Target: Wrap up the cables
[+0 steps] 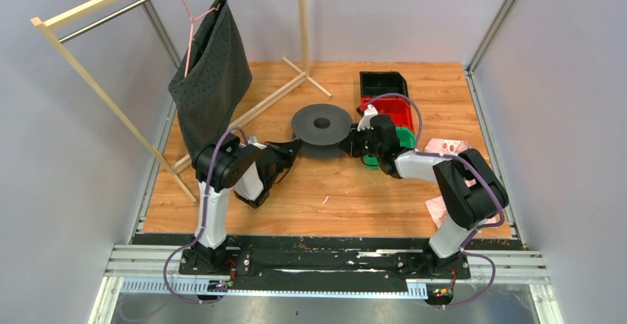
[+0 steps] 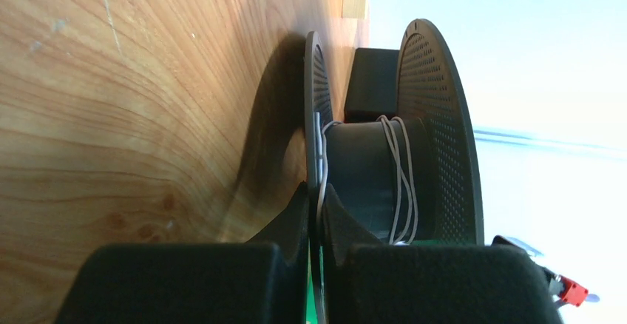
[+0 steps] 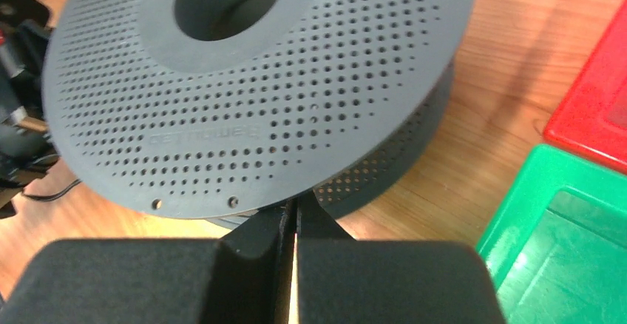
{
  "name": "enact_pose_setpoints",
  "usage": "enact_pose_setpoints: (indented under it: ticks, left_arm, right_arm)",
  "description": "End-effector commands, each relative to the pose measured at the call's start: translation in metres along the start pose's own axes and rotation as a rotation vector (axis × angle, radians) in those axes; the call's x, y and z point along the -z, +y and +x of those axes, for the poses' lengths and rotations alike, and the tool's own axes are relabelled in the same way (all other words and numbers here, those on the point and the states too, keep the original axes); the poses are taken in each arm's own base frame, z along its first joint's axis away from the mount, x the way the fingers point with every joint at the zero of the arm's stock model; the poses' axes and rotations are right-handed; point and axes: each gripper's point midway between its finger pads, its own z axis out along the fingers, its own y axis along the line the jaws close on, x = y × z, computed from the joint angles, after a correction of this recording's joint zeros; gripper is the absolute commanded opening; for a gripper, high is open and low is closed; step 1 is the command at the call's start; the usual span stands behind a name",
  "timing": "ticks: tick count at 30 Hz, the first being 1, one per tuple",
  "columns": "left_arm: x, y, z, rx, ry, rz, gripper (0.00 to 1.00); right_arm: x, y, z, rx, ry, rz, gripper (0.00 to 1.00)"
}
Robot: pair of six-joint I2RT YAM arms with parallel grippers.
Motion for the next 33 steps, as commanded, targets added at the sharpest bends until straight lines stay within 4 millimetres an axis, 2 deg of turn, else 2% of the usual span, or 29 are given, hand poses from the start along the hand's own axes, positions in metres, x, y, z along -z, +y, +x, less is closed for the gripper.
enact_pose_setpoints:
  ticks: [1, 4, 10, 12, 16, 18, 22, 28, 33]
  left_arm:
    - [0.014, -0.022, 0.014, -0.146, 0.095, 0.102, 0.00]
    - [0.019, -0.025, 0.010, -0.192, 0.085, 0.109, 0.00]
    - [0.021, -0.014, 0.005, -0.218, 0.082, 0.081, 0.00]
    - [0.019, -0.005, 0.007, -0.207, 0.097, 0.062, 0.05]
    - [0.018, 0.003, 0.011, -0.200, 0.121, 0.043, 0.16]
    - [0.019, 0.005, 0.012, -0.201, 0.126, 0.035, 0.18]
    - [0.021, 0.004, 0.013, -0.209, 0.136, 0.025, 0.22]
    - [0.021, 0.000, 0.014, -0.218, 0.143, 0.023, 0.23]
    - [0.019, -0.007, 0.017, -0.211, 0.156, 0.037, 0.22]
  right_arm:
    - [0.001, -0.001, 0.022, -0.021, 0.112, 0.116, 0.01]
    - [-0.010, 0.008, 0.023, -0.024, 0.125, 0.119, 0.01]
    - [-0.029, 0.008, 0.028, -0.087, 0.036, 0.079, 0.01]
    - [-0.034, 0.009, 0.030, -0.084, 0.016, 0.061, 0.01]
    - [-0.045, 0.013, 0.035, -0.074, 0.049, 0.028, 0.08]
    - [-0.048, 0.014, 0.031, -0.055, 0.054, 0.028, 0.10]
    - [-0.050, 0.011, 0.027, -0.034, 0.066, 0.051, 0.14]
    - [-0.041, 0.005, 0.023, -0.005, 0.071, 0.095, 0.28]
    - [-0.030, 0.005, 0.019, 0.022, 0.073, 0.112, 0.32]
